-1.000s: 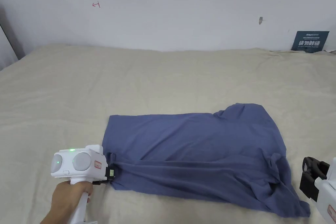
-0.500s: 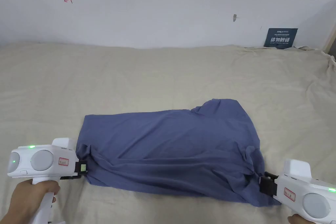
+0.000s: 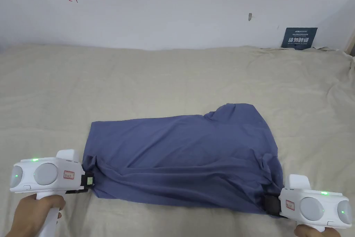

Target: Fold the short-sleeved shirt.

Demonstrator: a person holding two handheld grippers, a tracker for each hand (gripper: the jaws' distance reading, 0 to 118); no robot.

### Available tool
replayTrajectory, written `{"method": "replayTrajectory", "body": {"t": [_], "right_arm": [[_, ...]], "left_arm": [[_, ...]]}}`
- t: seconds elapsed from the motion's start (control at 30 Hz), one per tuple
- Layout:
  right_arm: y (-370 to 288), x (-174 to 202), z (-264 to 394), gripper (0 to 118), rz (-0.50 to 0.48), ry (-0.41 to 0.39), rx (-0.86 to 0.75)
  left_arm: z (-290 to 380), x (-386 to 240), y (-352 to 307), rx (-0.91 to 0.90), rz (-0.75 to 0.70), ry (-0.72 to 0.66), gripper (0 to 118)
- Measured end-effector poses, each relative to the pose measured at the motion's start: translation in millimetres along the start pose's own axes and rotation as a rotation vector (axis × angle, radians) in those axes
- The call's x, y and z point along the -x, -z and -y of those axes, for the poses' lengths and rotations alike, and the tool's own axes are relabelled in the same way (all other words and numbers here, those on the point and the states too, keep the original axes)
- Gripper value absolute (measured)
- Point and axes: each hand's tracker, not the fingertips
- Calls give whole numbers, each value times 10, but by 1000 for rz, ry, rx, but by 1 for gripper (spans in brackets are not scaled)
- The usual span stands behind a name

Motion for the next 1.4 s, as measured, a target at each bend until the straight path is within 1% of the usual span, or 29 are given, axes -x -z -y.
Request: {"method": "replayTrajectory", "body": {"t": [0.03,0.07,0.1,0.23,0.3,0.4,0.53,0.57,0.67,0.73,0.9,1.0,1.07,1.2,1.27,1.4], "right_arm": [[-66,46,22,26,2,0,-3],[-87,44,40,5,1,3,-10],[-134,28,56,5,-29,40,-42],[-216,-163,48,4,-53,61,-73],[-311,-259,48,4,-104,109,-96],[-515,-328,60,4,-119,108,-113],[-827,-392,133,4,-152,134,-135],[-954,-342,175,4,-156,137,-133],[-1153,-390,308,4,-181,154,-125],[-1304,-353,440,4,-189,159,-120],[-1422,-341,799,4,-176,148,-76],[-1301,-369,995,4,-154,136,-26],[-1179,-369,1093,4,-133,129,10],[-910,-359,1185,4,-101,121,85],[-808,-358,1194,4,-82,100,102],[-849,-294,1198,5,-73,110,99]], "left_arm": [[8,-1,1,0,-1,0,8],[17,0,-1,1,0,-1,8],[25,-4,-12,2,2,-2,8],[59,20,-31,-1,3,-4,8],[92,35,-54,-1,3,-7,8],[163,72,-102,-1,10,-2,8],[288,138,-226,2,13,-7,8],[327,161,-267,2,13,-7,8],[492,232,-429,2,35,-24,8],[664,256,-529,7,47,-27,8],[1120,300,-655,60,57,-29,8],[1323,335,-613,93,51,-49,8],[1397,352,-537,118,42,-65,8],[1446,268,-477,139,-4,-34,8],[1446,245,-468,148,-18,-24,8],[1474,178,-482,154,-40,11,8]]}}
